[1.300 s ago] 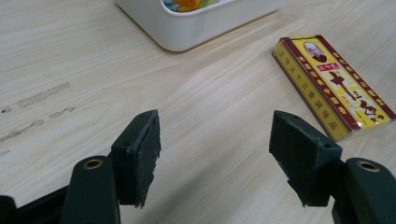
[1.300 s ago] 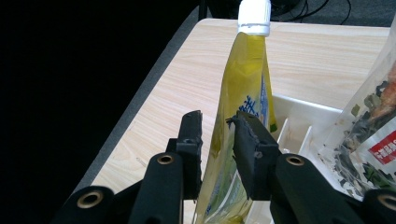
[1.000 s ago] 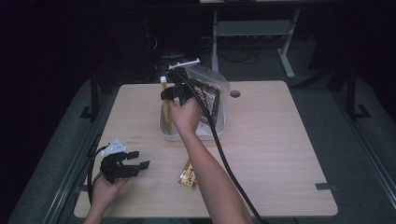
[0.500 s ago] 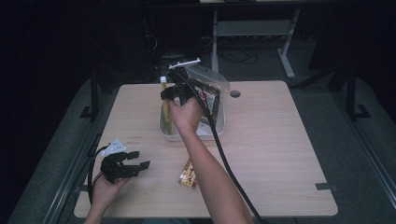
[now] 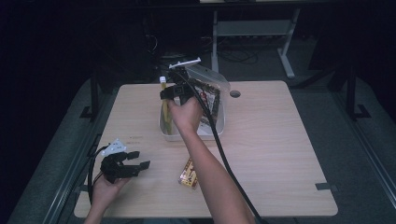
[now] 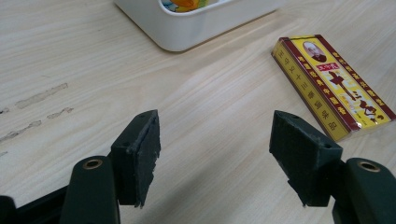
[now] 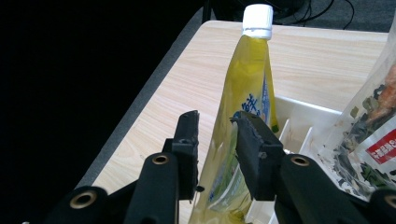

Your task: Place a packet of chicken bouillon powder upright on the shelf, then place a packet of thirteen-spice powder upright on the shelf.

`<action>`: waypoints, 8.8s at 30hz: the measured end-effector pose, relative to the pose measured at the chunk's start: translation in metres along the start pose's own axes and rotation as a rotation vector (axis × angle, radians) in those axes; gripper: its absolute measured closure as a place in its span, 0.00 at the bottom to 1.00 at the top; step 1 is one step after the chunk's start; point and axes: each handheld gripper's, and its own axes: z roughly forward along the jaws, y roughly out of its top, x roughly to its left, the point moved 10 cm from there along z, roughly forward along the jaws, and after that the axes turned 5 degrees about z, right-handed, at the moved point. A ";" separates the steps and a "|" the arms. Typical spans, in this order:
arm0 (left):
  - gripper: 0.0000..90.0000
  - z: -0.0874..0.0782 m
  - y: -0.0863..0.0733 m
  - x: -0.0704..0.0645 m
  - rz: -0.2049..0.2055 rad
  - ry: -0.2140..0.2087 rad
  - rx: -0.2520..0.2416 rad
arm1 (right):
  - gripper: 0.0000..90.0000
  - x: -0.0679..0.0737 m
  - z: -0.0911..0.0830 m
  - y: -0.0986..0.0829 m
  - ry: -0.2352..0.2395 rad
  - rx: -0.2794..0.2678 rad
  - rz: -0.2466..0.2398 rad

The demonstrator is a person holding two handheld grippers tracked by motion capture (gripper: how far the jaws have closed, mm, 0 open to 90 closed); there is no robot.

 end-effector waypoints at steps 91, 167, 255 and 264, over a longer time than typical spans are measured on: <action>0.32 0.008 0.008 -0.020 0.027 -0.035 -0.012 | 0.51 -0.038 -0.074 -0.065 0.129 0.038 -0.096; 0.18 0.078 0.010 -0.135 0.119 -0.091 0.109 | 0.42 -0.105 -0.071 -0.139 0.066 0.115 -0.111; 0.36 0.056 0.026 -0.111 0.136 0.047 0.027 | 0.34 -0.112 -0.051 -0.155 0.137 0.305 -0.067; 0.36 0.044 0.037 -0.113 0.151 0.057 -0.060 | 0.34 -0.104 -0.040 -0.156 0.216 0.344 -0.018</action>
